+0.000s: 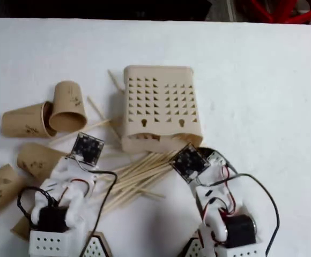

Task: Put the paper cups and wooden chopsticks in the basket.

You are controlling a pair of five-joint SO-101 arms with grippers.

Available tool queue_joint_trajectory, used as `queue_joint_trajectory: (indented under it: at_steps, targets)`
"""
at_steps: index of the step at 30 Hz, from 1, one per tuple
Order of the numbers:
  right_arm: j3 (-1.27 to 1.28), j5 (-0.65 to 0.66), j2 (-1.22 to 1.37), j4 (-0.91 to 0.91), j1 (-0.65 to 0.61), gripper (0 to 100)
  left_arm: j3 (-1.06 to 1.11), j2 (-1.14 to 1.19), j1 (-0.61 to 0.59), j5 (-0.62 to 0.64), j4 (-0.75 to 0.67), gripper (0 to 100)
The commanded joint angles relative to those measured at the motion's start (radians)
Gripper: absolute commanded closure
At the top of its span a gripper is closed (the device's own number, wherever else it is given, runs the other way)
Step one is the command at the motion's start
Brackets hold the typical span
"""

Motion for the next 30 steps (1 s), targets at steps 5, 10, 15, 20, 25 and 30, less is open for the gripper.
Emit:
queue_joint_trajectory:
  at_steps: [5,10,15,20,25,30]
  targets:
    - [-0.112,-0.124,-0.001,0.028,-0.002,79.8,-0.012,-0.007,0.005,-0.014,-0.023,98]
    - [-0.044,-0.16,0.108,-0.077,-0.004,79.1,-0.011,-0.007,0.005,-0.014,-0.021,98]
    - [-0.011,-0.258,0.328,-0.24,-0.004,79.0,0.003,-0.007,0.005,-0.014,-0.028,98]
    - [-0.008,-0.262,0.538,-0.426,-0.001,79.0,0.009,-0.007,0.005,-0.014,-0.038,98]
    - [-0.008,-0.262,0.728,-0.596,0.005,79.1,0.009,-0.007,0.005,-0.014,-0.038,98]
    - [-0.012,-0.262,0.872,-0.723,0.005,79.4,0.009,-0.007,0.005,-0.014,-0.038,98]
